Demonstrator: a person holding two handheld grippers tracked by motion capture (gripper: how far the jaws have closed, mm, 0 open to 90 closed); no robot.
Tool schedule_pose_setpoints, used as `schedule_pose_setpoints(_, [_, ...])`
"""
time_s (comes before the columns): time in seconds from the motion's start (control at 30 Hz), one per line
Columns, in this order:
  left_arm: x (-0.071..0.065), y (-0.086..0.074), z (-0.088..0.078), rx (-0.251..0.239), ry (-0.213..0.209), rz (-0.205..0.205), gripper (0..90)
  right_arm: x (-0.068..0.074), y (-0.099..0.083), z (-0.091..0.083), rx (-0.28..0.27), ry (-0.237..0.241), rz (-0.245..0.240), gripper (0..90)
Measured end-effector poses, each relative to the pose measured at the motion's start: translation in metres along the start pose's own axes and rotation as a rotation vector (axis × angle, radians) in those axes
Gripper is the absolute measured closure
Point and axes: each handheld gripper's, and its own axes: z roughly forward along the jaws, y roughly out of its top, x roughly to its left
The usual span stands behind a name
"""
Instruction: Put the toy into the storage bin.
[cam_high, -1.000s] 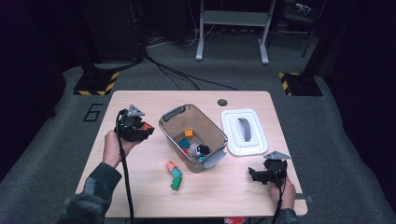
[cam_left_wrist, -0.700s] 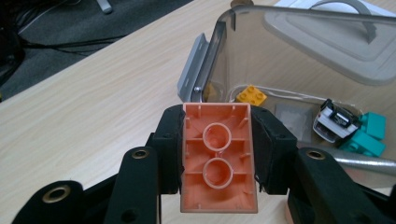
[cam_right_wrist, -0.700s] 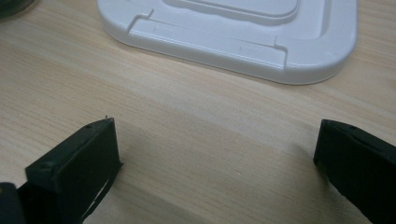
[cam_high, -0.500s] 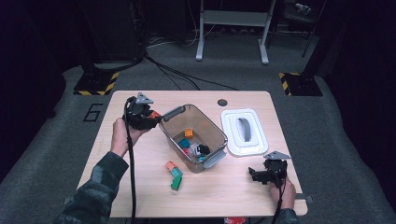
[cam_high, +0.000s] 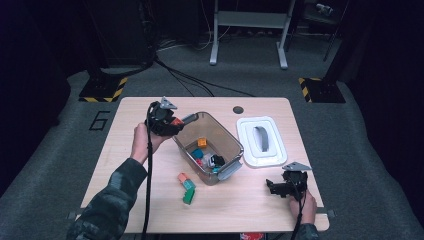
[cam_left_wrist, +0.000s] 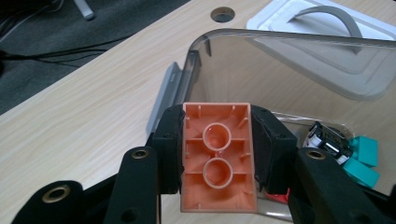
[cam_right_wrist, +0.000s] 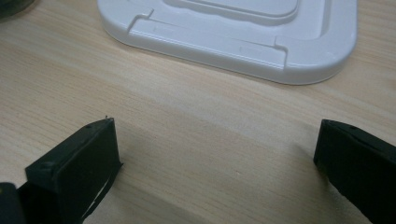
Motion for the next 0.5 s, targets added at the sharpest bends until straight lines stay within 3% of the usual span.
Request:
schedule_pose_setpoints(0.2, [-0.005, -0.003, 0.017, 0.04, -0.023, 0.033, 58.9, 0.0, 0.0, 0.0, 0.001, 0.0, 0.001, 0.0])
schedule_pose_setpoints(0.5, [-0.01, -0.012, 0.034, 0.079, -0.039, 0.051, 58.7, 0.0, 0.0, 0.0, -0.001, 0.0, 0.0, 0.0])
